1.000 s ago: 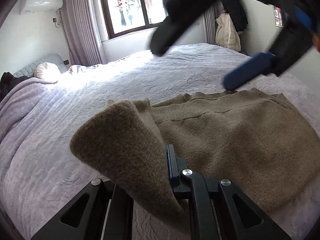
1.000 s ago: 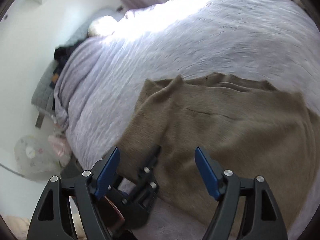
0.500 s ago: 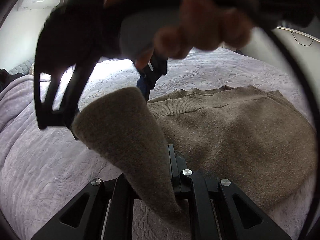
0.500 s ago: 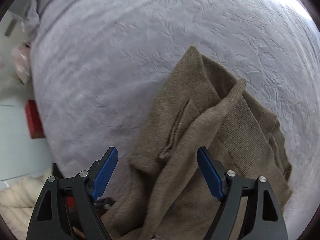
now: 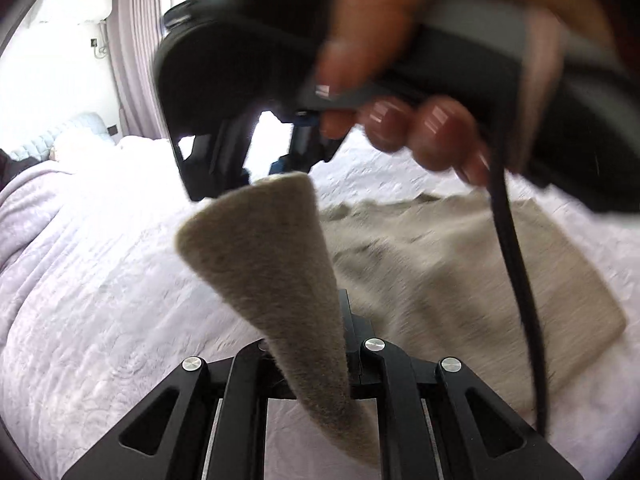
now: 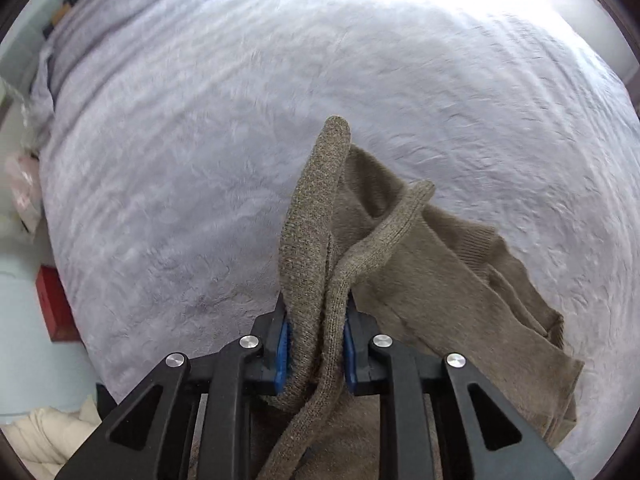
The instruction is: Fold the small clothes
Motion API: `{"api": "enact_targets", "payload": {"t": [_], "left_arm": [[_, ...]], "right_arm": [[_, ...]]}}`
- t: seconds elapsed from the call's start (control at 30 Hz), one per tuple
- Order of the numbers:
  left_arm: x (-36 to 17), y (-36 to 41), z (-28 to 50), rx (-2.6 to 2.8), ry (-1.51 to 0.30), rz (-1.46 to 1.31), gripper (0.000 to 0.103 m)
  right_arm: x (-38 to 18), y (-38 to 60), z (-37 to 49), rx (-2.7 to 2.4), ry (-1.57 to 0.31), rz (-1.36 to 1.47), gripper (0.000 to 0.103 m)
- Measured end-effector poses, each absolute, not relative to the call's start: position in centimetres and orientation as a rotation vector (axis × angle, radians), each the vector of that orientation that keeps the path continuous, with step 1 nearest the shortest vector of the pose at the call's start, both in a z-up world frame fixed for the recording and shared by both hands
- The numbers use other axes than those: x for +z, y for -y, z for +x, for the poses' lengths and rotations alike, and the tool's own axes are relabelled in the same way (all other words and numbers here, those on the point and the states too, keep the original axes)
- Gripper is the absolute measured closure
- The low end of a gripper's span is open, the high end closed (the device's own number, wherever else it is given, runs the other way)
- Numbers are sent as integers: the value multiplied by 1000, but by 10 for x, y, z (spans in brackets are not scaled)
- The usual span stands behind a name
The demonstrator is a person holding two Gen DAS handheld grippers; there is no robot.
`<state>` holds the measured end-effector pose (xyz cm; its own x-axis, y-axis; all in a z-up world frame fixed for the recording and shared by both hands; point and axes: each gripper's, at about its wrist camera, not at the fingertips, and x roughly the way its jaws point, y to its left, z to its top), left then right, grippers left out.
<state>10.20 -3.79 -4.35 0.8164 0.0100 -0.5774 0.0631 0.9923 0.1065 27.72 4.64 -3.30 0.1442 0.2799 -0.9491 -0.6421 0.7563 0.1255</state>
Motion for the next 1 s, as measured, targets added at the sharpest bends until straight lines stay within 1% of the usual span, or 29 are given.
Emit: {"api": "enact_targets", "payload": {"t": [0.2,0.3,0.33,0.4,0.47,0.57,0.7,0.73,0.8,0.83,0.87,0.9,0.93,0.97,1.0], "left_arm": [[-3,96,88,-125,-547,191,91],[3,137,80,-175,-526,239,90],[1,150,79,-193,-530,252,91],[-6,179,76,-233,-551,277,91],[-16,205,74,-261,-571,320,91],[-42,236,72,-290,-626,386,91],[-75,259,74,-296,-702,456,90],[-80,262,72,-296,-706,475,90],[-81,263,68,-289,-694,492,90],[-80,262,67,-291,-694,492,88],[-77,260,65,-299,-700,484,72],[-77,260,56,-312,-711,462,45],[-76,254,50,-309,-711,438,34],[-69,246,45,-302,-691,410,28],[-62,238,42,-316,-684,392,28]], "right_arm": [[21,35,260,649,-1100,-173,80],[38,92,253,615,-1045,-85,81],[39,114,249,599,-1031,-56,84],[37,155,240,574,-1014,14,84],[25,191,234,536,-1010,73,84],[-11,241,232,474,-1039,175,84],[-79,284,234,380,-1123,267,84],[-93,292,233,390,-1123,326,84],[-104,303,230,413,-1090,439,84],[-105,308,230,418,-1080,471,84],[-106,308,229,419,-1073,482,84],[-104,308,228,418,-1069,482,84],[-101,307,226,415,-1068,479,80],[-98,309,223,406,-1069,474,79],[-94,309,217,390,-1068,469,75]]}}
